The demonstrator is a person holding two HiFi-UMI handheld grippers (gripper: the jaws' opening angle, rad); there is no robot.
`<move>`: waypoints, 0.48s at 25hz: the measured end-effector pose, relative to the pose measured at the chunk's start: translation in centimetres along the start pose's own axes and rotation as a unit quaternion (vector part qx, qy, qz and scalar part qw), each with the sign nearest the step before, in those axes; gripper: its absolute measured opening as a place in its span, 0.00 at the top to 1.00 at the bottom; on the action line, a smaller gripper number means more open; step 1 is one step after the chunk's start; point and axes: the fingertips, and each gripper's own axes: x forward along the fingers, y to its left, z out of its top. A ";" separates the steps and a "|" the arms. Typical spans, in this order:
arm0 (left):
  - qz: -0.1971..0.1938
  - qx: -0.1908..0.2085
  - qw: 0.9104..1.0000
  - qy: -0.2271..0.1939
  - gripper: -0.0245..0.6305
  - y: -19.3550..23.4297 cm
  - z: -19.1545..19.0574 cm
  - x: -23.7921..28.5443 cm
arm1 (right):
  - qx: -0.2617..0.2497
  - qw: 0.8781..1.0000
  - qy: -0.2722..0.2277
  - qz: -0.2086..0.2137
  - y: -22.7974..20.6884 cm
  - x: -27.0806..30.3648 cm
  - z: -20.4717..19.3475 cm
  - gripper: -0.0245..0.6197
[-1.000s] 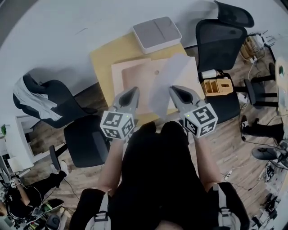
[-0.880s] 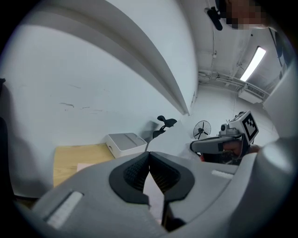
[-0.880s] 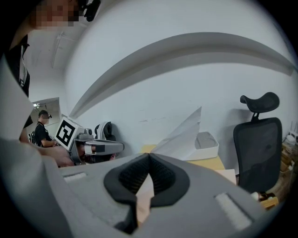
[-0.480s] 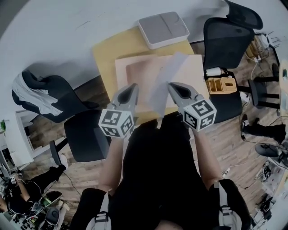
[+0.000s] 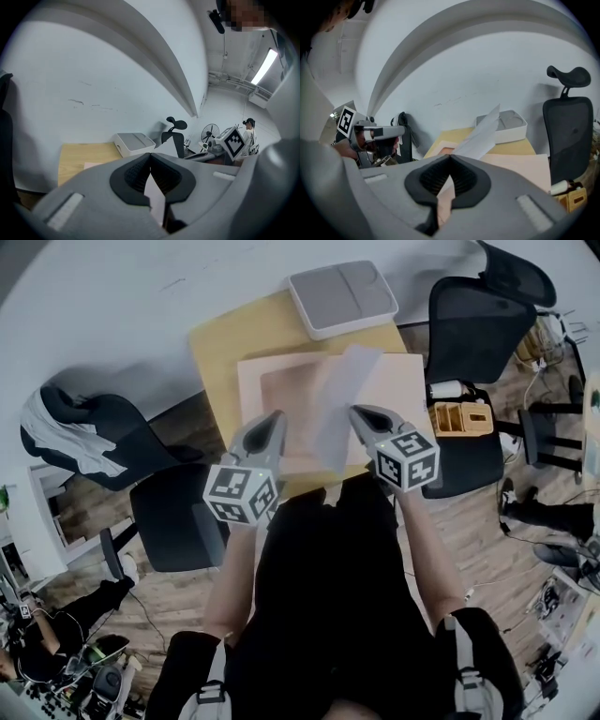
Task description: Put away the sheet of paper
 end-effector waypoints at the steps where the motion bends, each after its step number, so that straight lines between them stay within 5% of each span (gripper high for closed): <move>1: -0.001 0.000 1.000 0.001 0.95 -0.1 0.0 0.3 | 0.004 1.000 0.009 -0.006 -0.7 0.4 -0.6 0.96; 12: 0.003 -0.002 1.000 0.015 0.95 -0.1 -0.3 1.6 | 0.025 0.993 0.098 -0.068 -8.5 2.1 -5.9 0.96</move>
